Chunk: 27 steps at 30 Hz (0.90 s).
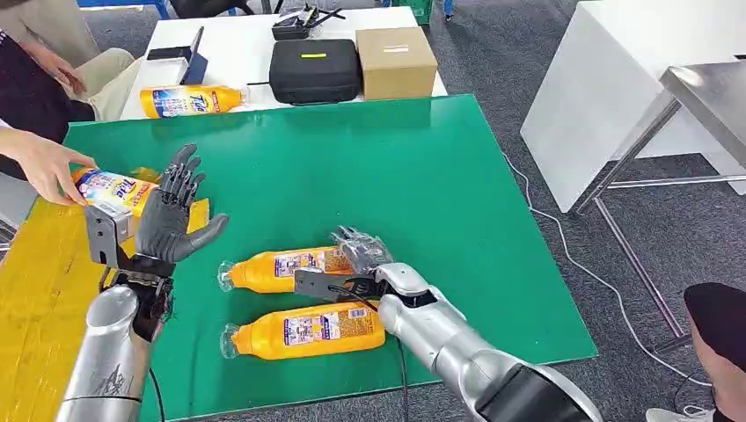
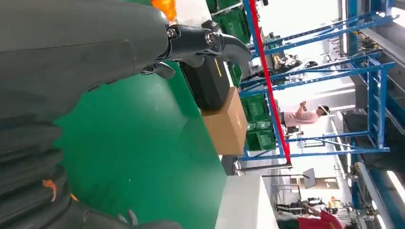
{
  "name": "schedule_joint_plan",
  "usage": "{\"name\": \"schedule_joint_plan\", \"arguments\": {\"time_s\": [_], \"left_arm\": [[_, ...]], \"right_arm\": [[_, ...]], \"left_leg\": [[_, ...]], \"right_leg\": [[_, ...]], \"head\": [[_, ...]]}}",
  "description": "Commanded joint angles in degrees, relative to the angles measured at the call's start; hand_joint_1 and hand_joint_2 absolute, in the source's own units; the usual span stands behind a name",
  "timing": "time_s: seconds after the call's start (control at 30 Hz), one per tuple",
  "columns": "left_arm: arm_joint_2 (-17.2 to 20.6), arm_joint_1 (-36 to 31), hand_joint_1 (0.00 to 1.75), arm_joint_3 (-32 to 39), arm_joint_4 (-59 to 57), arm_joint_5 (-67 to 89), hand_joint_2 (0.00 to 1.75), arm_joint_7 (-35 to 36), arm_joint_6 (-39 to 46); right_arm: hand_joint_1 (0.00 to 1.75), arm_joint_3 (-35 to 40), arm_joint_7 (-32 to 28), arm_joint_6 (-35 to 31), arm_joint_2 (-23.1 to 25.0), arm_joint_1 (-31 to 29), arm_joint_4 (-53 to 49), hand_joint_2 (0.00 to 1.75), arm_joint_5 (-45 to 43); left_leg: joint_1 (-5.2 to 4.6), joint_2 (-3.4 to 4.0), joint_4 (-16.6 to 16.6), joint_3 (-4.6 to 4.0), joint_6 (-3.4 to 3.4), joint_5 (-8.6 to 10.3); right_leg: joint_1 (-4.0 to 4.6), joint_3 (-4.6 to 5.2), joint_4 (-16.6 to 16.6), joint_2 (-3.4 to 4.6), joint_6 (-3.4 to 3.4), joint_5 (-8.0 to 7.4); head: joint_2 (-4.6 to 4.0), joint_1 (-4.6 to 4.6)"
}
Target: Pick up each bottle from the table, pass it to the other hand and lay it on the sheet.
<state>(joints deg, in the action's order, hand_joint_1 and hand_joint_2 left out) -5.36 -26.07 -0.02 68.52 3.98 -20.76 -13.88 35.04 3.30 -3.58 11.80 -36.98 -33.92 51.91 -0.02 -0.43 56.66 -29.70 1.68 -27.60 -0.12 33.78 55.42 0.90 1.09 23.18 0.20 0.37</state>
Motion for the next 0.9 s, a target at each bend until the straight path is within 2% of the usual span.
{"name": "schedule_joint_plan", "arguments": {"time_s": [0.03,0.1,0.23,0.73,0.9], "left_arm": [[-0.3,-1.5,0.0,-0.9,-3.5,-0.6,1.75,0.0,-0.1],[-0.3,-1.2,0.0,-0.8,-3.3,-0.7,1.75,-0.1,-0.1],[-0.6,-0.8,0.0,-0.7,-2.4,-0.8,1.75,0.0,0.0],[-0.5,-0.6,0.0,-0.8,-2.5,-1.0,1.75,-0.1,-0.3],[-0.3,-0.4,0.0,-0.6,-2.9,-1.3,1.75,-0.5,-0.3]], "right_arm": [[1.52,1.7,-0.1,0.9,1.0,-2.9,9.3,1.75,1.3],[1.64,1.8,-0.1,0.8,1.2,-2.6,9.3,1.75,1.4],[1.71,2.0,0.7,0.7,1.2,-2.8,9.4,1.75,2.7],[1.75,2.0,0.8,0.7,0.8,-3.0,9.6,1.75,3.4],[1.75,-0.6,0.1,-3.6,0.3,-2.4,8.1,1.75,2.7]], "left_leg": [[0.0,-0.04,-0.1,0.17,-0.09,-0.03],[0.01,-0.02,-0.1,0.22,-0.09,-0.03],[0.01,0.03,-0.1,0.19,-0.09,-0.01],[0.02,0.0,-0.1,0.3,-0.11,-0.01],[0.02,-0.01,-0.1,0.24,-0.07,0.0]], "right_leg": [[0.01,-0.18,-0.1,-0.14,0.0,0.06],[0.01,-0.23,-0.1,-0.13,-0.01,0.05],[0.01,-0.18,-0.1,-0.11,-0.01,0.03],[0.02,-0.29,-0.1,-0.17,-0.01,0.05],[0.02,-0.24,-0.1,-0.14,-0.01,0.03]], "head": [[-0.02,0.0],[-0.02,0.0],[0.0,0.0],[-0.02,0.0],[-0.02,0.0]]}}
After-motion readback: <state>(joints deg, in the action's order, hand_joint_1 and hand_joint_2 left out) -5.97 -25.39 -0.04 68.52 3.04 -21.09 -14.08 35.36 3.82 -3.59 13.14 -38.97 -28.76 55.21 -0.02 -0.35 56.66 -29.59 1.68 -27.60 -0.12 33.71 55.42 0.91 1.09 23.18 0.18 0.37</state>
